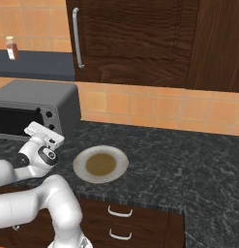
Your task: Pick up the kebab skewer and baguette bread, and place them inside the toaster oven. Close the toaster oven door and start by setting the timer.
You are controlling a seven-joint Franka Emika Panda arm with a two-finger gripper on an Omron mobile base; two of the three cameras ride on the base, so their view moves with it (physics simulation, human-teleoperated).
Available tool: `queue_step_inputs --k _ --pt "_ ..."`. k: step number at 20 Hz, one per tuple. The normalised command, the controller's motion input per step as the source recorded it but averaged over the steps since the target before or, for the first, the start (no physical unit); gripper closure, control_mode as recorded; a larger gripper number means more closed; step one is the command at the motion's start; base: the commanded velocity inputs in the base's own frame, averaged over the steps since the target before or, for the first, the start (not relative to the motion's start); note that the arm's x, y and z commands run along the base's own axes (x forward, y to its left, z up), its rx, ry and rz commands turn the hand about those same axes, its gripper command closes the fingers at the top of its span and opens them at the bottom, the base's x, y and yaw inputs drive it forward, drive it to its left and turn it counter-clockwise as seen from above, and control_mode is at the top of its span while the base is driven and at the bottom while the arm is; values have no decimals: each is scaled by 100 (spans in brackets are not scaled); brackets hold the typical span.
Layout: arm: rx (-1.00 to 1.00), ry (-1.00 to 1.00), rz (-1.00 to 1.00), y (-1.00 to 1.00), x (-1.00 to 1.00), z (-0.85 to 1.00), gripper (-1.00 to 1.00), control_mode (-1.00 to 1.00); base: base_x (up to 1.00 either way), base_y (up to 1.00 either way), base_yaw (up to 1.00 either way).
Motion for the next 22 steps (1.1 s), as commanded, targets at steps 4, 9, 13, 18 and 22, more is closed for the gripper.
queue_step_inputs --k 4,9,13,18,22 --pt "23 0 -10 0 0 0 100 -100 0 0 0" --pt "23 0 -12 0 0 0 100 -100 0 0 0" --pt "23 0 -13 0 0 0 100 -100 0 0 0" --pt "23 0 -13 0 0 0 100 -100 0 0 0" --pt "23 0 -14 1 0 0 100 -100 0 0 0"
